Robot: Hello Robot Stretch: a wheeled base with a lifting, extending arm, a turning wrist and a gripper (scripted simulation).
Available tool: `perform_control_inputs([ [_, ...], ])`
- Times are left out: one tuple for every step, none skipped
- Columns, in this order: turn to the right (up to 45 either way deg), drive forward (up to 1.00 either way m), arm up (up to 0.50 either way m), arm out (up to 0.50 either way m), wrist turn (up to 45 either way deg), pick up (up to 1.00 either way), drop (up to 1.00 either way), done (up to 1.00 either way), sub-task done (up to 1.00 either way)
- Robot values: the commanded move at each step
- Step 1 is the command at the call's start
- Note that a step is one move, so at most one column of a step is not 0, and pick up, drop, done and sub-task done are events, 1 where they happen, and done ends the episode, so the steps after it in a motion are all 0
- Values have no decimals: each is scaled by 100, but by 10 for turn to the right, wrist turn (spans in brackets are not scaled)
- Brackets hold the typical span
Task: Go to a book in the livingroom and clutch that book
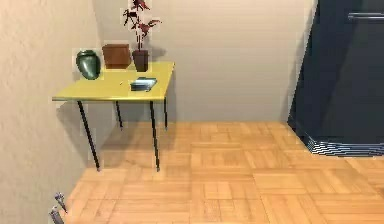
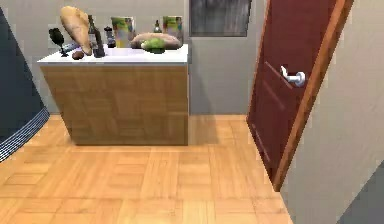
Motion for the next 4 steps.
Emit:
perform_control_inputs([
  [0, 90, 0, 0, 0, 0, 0, 0, 0],
  [-450, 0, 0, 0, 0, 0, 0, 0, 0],
  [-450, 0, 0, 0, 0, 0, 0, 0, 0],
  [-210, 0, 0, 0, 0, 0, 0, 0, 0],
])
